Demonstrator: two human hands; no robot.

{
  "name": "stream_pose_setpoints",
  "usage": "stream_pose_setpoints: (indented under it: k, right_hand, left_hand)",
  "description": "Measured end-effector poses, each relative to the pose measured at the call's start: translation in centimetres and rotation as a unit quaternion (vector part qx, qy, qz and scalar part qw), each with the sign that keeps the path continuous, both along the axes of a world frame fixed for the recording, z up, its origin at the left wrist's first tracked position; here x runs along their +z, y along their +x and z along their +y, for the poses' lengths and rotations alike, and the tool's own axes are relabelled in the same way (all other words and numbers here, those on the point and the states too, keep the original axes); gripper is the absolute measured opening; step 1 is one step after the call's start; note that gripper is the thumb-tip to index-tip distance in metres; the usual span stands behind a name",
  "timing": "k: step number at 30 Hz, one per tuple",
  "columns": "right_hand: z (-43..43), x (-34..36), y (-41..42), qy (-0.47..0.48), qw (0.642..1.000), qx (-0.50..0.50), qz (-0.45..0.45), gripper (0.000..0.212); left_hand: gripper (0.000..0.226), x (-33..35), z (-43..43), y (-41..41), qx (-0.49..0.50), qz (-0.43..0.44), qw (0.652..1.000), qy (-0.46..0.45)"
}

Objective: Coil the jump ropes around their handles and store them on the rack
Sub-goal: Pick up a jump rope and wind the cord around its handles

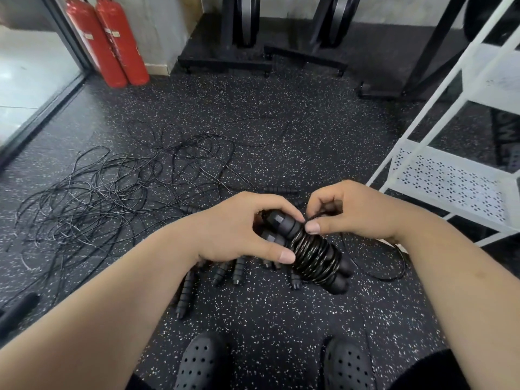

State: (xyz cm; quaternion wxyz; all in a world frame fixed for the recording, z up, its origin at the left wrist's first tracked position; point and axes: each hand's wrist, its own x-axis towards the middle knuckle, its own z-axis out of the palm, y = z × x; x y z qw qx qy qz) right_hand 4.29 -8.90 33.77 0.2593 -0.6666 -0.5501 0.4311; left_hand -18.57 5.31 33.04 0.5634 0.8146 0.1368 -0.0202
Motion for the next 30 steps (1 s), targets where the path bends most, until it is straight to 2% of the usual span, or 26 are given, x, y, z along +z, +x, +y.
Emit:
stream_pose_setpoints:
  k: [2, 4, 5, 7, 9, 11, 13, 15, 18, 23, 26, 30]
  right_hand:
    - [-0.1, 0.2, 0.2, 0.0, 0.999, -0.015, 0.042, 0.023]
    - [-0.3, 0.6, 0.4, 0.01, 0.997, -0.025, 0.068, 0.028]
    - [-0.4, 0.9, 0.4, 0.015, 0.996, -0.03, 0.083, 0.031]
    - [-0.5, 0.9, 0.0, 0.026, 0.99, -0.077, 0.117, 0.021]
    - [0.0, 0.4, -1.4, 0.041, 0.987, -0.131, 0.087, 0.046]
    - [0.9, -0.6, -3.2, 0.048, 0.992, -0.118, 0.016, 0.045]
    - [1.8, -1.3, -5.1, 0.05, 0.992, -0.117, -0.009, 0.043]
    - [2.3, -1.7, -6.7, 0.053, 0.992, -0.114, -0.005, 0.035]
    - [2.5, -2.3, -7.9, 0.029, 0.995, -0.084, 0.043, 0.017]
    - [2.2, -2.3, -8.2, -0.023, 0.994, -0.054, 0.087, 0.012]
    - [1.9, -1.9, -8.4, -0.048, 0.998, -0.033, 0.011, 0.012]
    - [1.4, -1.3, -7.8, -0.039, 0.98, 0.011, -0.192, 0.023]
  left_hand:
    - [0.049, 0.3, 0.2, -0.3, 0.009, -0.018, 0.999, -0.045]
    - [0.047, 0.5, 0.5, -0.4, 0.018, -0.053, 0.994, -0.09]
    - [0.048, 0.6, 0.5, -0.5, 0.03, -0.079, 0.988, -0.13]
    - [0.049, 0.7, 0.5, -0.4, 0.077, -0.127, 0.96, -0.236]
    - [0.048, 0.4, 0.5, -0.1, 0.127, -0.168, 0.928, -0.307]
    - [0.046, -0.2, 0.3, 0.4, 0.175, -0.204, 0.905, -0.33]
    - [0.045, -0.7, -0.1, 0.9, 0.234, -0.225, 0.888, -0.324]
    - [0.046, -1.2, -0.4, 1.4, 0.307, -0.218, 0.883, -0.28]
    - [0.044, -1.8, -0.3, 1.5, 0.379, -0.189, 0.894, -0.147]
    - [0.038, -2.2, 0.4, 1.1, 0.409, -0.129, 0.902, 0.058]
    - [0.04, -2.3, -0.1, 1.1, 0.367, -0.078, 0.912, 0.168]
    - [0.054, -2.6, 0.3, 1.2, 0.321, -0.01, 0.918, 0.233]
